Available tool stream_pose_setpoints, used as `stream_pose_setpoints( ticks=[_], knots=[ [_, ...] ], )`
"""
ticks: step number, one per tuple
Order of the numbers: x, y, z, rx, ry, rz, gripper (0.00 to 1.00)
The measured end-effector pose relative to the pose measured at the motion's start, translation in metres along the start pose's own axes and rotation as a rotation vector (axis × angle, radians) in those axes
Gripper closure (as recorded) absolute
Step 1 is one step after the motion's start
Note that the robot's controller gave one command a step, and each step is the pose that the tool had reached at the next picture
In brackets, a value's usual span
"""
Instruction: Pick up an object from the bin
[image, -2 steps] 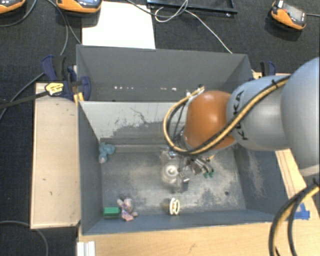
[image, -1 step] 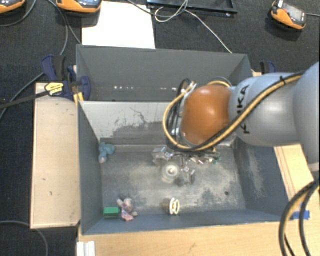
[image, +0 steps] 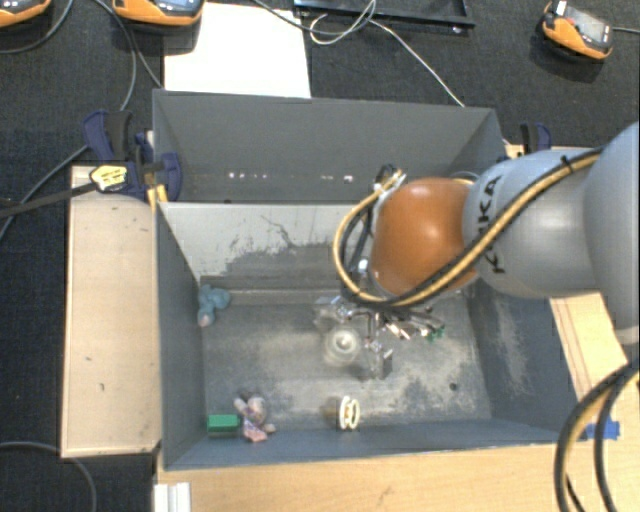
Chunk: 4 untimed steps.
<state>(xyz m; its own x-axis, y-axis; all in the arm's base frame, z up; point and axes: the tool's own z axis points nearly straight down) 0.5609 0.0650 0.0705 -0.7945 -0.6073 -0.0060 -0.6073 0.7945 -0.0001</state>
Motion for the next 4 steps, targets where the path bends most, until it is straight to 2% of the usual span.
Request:
stream_pose_setpoints(
  ticks=[1,3,4],
  knots=[
    [-0.015,-0.010,-0.001,0.001,-0.003,-0.551,1.00],
    [-0.014,-0.009,-0.004,-0.002,-0.001,-0.548,1.00],
    [-0.014,-0.008,-0.020,-0.003,-0.001,-0.547,1.00]
  ],
)
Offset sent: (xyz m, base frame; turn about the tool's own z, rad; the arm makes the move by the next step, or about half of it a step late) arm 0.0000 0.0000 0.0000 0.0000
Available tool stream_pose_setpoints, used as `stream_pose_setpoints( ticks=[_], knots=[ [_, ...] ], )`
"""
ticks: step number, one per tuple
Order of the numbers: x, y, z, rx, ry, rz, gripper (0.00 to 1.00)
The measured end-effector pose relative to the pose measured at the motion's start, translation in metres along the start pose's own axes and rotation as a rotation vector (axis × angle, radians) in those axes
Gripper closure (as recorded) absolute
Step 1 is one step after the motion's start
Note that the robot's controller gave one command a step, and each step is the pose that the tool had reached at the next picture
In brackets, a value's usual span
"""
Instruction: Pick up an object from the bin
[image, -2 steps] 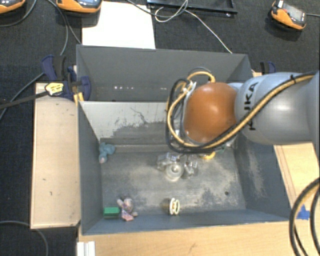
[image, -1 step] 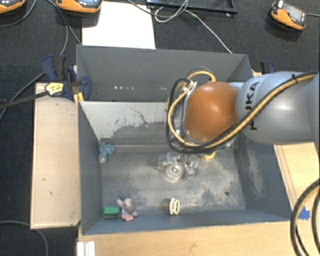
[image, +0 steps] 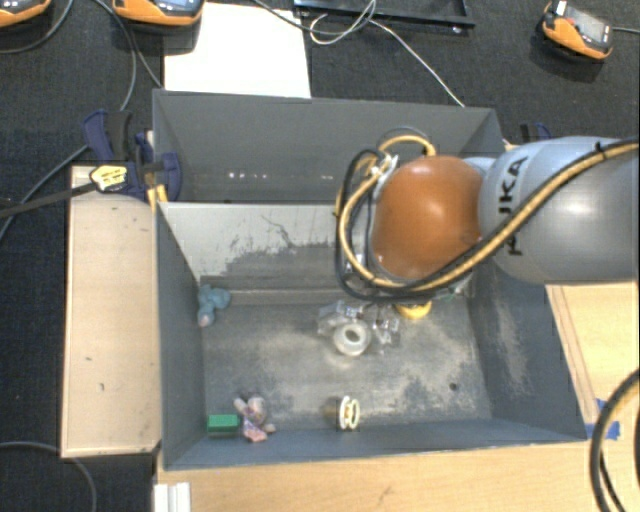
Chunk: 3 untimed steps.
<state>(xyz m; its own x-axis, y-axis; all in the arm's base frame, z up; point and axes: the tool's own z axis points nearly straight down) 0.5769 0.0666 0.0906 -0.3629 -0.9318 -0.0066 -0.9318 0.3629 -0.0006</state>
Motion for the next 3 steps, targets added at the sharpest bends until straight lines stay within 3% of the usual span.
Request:
stream_pose_setpoints(
  ticks=[1,3],
  knots=[
    [-0.001,-0.002,-0.010,0.007,-0.003,0.001,1.00],
    [-0.001,-0.001,-0.038,0.002,-0.002,0.003,1.00]
  ],
)
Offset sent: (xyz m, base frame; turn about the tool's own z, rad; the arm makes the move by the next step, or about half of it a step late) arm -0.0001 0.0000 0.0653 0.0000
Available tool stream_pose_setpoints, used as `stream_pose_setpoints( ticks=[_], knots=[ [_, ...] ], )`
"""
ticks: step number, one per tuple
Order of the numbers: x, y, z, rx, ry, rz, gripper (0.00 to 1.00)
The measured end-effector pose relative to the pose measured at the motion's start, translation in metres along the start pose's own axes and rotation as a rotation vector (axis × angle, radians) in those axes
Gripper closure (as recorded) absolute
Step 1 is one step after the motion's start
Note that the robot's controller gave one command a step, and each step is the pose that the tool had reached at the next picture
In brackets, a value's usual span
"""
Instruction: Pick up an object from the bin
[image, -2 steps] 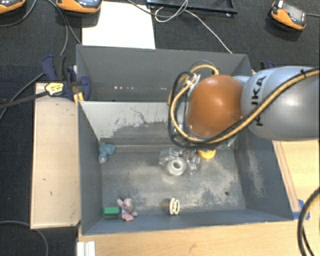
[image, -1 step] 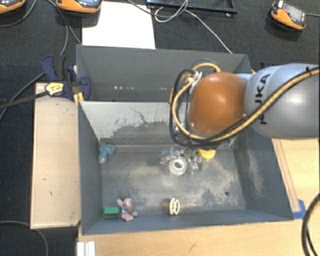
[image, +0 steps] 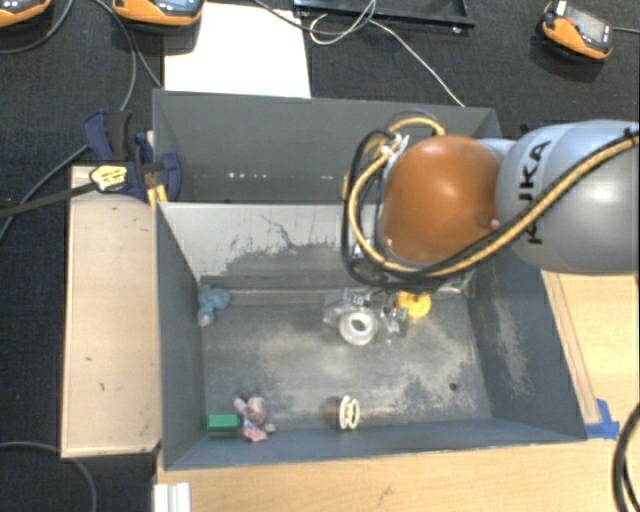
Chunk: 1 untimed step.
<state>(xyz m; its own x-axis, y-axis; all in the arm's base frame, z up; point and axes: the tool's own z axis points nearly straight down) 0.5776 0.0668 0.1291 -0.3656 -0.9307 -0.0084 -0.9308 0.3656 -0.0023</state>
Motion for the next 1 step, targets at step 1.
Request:
stream_pose_setpoints(
  ticks=[1],
  knots=[
    [-0.0005,-0.0011,-0.0114,0.004,-0.002,0.001,1.00]
  ],
)
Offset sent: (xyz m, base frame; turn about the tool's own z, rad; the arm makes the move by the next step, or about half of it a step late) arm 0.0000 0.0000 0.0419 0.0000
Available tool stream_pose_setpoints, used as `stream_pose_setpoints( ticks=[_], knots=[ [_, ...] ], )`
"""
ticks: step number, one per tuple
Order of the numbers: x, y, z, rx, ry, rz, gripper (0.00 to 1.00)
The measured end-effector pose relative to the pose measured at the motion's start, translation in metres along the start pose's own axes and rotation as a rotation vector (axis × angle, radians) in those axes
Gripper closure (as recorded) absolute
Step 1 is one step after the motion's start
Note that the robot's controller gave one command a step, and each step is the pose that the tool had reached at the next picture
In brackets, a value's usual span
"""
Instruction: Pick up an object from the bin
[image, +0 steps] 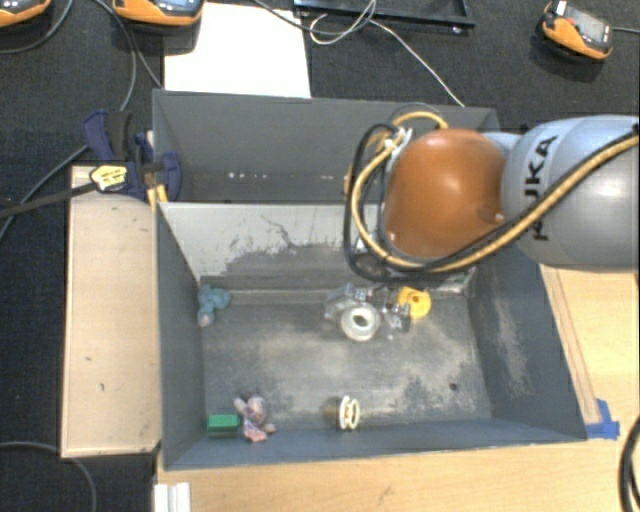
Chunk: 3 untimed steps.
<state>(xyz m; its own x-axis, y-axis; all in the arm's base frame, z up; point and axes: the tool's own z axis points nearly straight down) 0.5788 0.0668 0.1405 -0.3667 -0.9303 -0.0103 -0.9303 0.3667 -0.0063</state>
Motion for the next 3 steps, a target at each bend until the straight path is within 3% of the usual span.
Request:
stream_pose_setpoints(
  ticks=[3],
  knots=[
    [-0.001,0.000,-0.026,0.001,-0.002,0.005,1.00]
  ],
)
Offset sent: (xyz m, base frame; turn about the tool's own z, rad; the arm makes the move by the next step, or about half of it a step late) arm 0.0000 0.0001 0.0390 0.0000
